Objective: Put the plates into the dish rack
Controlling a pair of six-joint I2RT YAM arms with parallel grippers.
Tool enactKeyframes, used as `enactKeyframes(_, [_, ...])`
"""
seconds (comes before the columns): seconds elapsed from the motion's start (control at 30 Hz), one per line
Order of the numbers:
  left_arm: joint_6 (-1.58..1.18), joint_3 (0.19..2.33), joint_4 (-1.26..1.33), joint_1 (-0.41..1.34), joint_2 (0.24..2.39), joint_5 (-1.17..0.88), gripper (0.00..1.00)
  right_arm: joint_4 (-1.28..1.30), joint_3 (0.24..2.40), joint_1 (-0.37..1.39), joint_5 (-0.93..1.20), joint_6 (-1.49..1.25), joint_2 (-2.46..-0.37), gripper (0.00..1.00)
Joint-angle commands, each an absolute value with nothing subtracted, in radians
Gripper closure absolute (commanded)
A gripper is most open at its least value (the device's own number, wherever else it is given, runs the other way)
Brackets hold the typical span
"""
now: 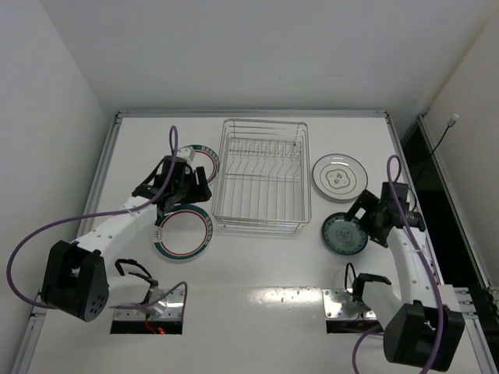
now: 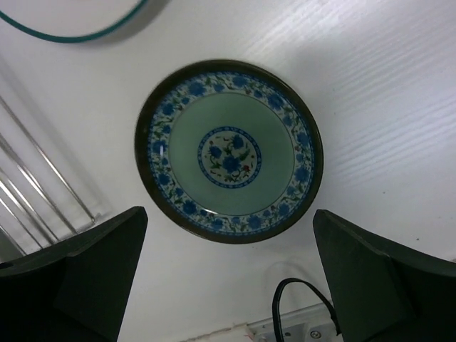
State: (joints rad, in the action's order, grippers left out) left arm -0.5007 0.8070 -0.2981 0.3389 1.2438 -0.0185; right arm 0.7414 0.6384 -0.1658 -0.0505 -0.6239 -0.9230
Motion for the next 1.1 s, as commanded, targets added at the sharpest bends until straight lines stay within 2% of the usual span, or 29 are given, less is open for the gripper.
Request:
enactKeyframes(0.0, [-0.488, 0.842, -0.268, 0.345, 1.252, -0.035, 0.43, 0.686, 0.578, -0.248, 0.086, -0.594, -0.939, 0.00])
enactKeyframes(0.17, [-0.488, 0.851, -0.268, 0.345, 1.252, -0.035, 0.43, 0.671, 0.499, -0.373, 0.252, -0.656, -0.948, 0.00])
enactKeyframes(0.23, [-0.488, 0.851, -0.268, 0.345, 1.252, -0.035, 0.43, 0.649, 0.453, -0.394, 0.293, -0.692, -0.928, 0.03])
enactKeyframes(0.37, [-0.488, 0.851, -0.268, 0.345, 1.252, -0.046, 0.43, 0.618, 0.373, -0.403, 0.293, -0.767, -0.859, 0.06])
enactKeyframes(0.53, [-0.488, 0.851, -0.268, 0.345, 1.261, -0.046, 0.43, 0.559, 0.278, -0.403, 0.319, -0.818, -0.877, 0.08])
enactKeyframes(0.87, [-0.488, 0.851, -0.268, 0.345, 1.261, -0.046, 0.43, 0.511, 0.268, -0.393, 0.304, -0.884, -0.888, 0.17])
enactKeyframes(1.0, [-0.488, 0.851, -0.268, 0.345, 1.270, -0.046, 0.43, 0.511, 0.278, -0.393, 0.291, -0.913, -0.897, 0.40])
enactKeyframes(1.03, [-0.488, 0.851, -0.268, 0.345, 1.270, -0.046, 0.43, 0.511, 0.278, -0.393, 0.279, -0.931, -0.887, 0.58])
enactKeyframes(1.07, [-0.488, 0.851, -0.268, 0.345, 1.270, -0.046, 0.43, 0.511, 0.278, -0.393, 0.279, -0.940, -0.887, 0.66])
